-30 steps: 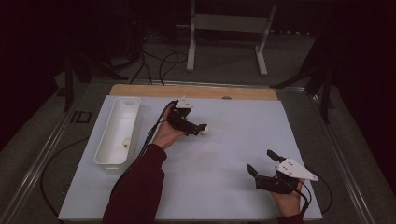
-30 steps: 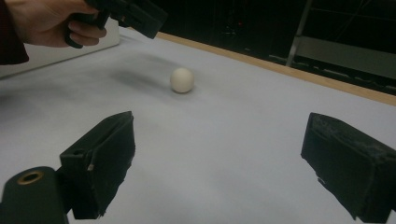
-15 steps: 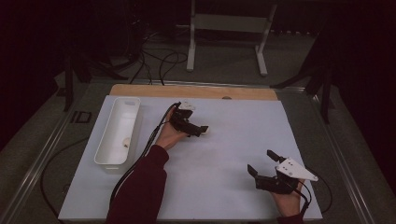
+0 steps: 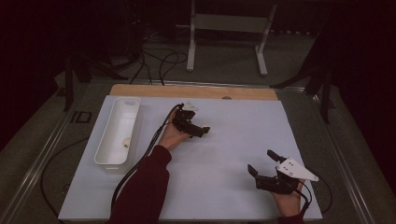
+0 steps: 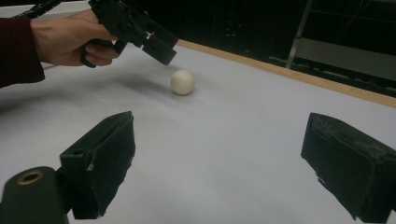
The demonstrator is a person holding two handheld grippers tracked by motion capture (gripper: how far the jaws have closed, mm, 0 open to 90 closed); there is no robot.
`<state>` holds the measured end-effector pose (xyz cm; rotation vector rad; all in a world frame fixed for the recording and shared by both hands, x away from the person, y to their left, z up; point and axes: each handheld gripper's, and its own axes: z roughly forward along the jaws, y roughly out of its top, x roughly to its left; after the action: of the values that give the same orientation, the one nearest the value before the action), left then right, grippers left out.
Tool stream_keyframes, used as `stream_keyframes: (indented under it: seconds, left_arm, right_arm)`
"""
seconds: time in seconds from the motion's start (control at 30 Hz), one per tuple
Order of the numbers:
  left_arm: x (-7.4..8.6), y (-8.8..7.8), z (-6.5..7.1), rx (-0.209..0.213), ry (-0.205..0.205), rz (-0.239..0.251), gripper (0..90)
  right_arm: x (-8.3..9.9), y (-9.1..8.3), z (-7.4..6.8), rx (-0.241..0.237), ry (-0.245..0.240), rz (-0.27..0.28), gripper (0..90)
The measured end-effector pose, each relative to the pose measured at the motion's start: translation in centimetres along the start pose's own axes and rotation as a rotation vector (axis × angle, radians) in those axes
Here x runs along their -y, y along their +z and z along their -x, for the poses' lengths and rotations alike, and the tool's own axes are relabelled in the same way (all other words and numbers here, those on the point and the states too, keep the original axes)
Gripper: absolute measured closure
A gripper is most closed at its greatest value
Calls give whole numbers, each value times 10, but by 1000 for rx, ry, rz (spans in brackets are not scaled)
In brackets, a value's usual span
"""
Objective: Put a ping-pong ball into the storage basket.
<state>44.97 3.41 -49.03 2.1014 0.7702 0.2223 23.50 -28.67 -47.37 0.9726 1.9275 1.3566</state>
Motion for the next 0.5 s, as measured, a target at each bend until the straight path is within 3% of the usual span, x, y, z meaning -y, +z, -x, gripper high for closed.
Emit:
stream_keyframes:
  seconds: [0.5]
  left_arm:
    - [-1, 14, 3, -7, -2, -34, 69]
  right_arm:
    - [-1, -2, 1, 0, 3, 9, 95]
